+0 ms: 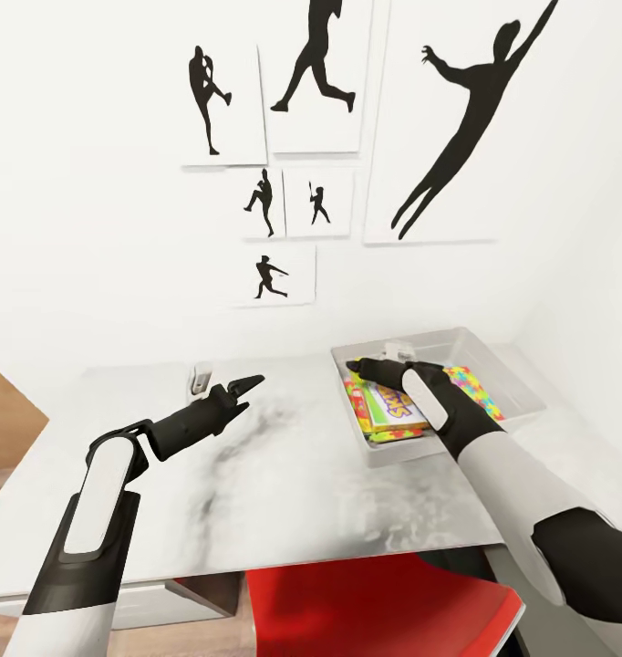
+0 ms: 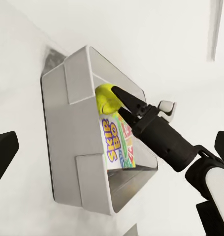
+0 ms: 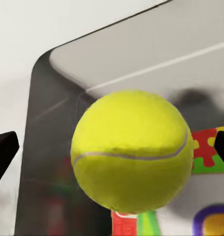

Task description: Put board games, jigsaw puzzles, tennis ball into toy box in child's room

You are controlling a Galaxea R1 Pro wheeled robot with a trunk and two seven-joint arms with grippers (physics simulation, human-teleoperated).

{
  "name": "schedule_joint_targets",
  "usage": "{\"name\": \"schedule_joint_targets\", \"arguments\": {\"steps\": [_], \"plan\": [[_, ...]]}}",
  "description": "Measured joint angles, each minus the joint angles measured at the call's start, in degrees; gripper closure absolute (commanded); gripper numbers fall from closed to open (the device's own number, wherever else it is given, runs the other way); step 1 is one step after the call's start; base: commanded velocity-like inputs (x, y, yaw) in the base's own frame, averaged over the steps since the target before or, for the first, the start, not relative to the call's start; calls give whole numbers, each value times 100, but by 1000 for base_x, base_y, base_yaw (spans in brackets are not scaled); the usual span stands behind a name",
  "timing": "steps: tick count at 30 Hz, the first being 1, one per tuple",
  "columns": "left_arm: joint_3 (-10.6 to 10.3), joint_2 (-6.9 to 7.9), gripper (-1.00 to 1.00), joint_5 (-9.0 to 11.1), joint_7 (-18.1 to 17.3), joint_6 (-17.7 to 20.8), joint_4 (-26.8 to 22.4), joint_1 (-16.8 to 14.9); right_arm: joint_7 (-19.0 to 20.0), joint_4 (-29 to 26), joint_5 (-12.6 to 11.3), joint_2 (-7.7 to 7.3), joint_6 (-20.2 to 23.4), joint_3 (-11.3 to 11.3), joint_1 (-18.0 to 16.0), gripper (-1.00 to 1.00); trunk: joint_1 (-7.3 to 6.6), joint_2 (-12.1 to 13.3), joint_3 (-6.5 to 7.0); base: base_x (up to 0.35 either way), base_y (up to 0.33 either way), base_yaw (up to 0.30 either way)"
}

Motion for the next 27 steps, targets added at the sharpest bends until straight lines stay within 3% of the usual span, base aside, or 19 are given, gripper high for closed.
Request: {"name": "schedule_joint_targets", "arguments": {"steps": [7,15,22,24,25,27], "plan": [[-6,0,-100,0,0,5,-2,0,-16,-423,4,-49,17,7,31,-100,0,0,0,0,0,0],[-11,0,-100,0,0,8,-8,0,-40,-1535,6,-429,66,-2,421,-100,0,0,0,0,0,0],[-43,5,-100,-4,-10,4,-104,7,-59,-3552,9,-1154,63,-47,1335,-100,-1,-1,0,0,0,0],[-44,11,-100,-3,-47,5,-108,20,-62,-3972,9,-1286,63,-150,1539,-100,0,0,0,0,0,0],[-73,21,-100,5,-160,21,-113,59,-60,-4531,2,-1433,75,-426,1838,-100,-1,-1,0,0,0,0],[-137,42,-100,-1,-422,54,-116,100,-37,-4980,-6,-1559,88,-805,2222,-100,0,0,0,0,0,0]]}}
